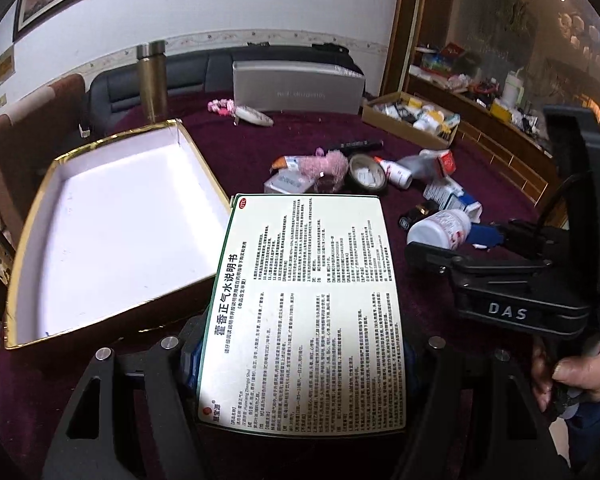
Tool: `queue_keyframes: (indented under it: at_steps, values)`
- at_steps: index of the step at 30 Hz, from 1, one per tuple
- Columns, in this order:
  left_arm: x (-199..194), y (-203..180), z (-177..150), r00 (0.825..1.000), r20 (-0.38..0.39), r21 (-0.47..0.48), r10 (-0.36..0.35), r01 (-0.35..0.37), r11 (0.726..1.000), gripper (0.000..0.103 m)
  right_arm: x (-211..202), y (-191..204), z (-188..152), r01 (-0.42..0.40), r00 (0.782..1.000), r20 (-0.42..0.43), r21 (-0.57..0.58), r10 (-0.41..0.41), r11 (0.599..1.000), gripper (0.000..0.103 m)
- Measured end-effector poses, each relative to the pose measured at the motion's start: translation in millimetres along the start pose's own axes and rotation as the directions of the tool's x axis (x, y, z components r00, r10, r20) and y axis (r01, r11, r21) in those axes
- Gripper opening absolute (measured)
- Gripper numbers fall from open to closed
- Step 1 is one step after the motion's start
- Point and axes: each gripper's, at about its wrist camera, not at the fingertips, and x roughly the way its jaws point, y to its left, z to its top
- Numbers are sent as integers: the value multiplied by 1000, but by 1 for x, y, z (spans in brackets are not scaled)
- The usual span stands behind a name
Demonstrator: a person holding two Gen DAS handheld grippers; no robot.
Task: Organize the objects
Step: 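Carry the white box and pill bottle over the gold-rimmed white tray with both tools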
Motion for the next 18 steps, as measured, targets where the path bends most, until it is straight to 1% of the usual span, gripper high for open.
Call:
queue_keyframes:
  at_steps: [5,9,13,16,18]
  values:
    - [-18,14,6,999,51,-24,18,-17,1000,65,-6,14,11,-9,1000,10,-28,9,1000,60]
    - [-29,30,10,995,86,-48,60,-56,997,65,-8,32,22,-18,1000,15,-67,19,998,60]
    - [-37,57,18,986,113,-83,123,-114,990,65,-6,53,38,-54,998,11,-101,56,993,61]
    - [-38,84,23,983,106,-128,153,-139,982,65,-5,75,54,-85,996,16,-133,87,988,61]
    - [-37,106,23,978,97,-175,183,-164,971,65,0,91,65,-105,994,12,-155,108,982,61]
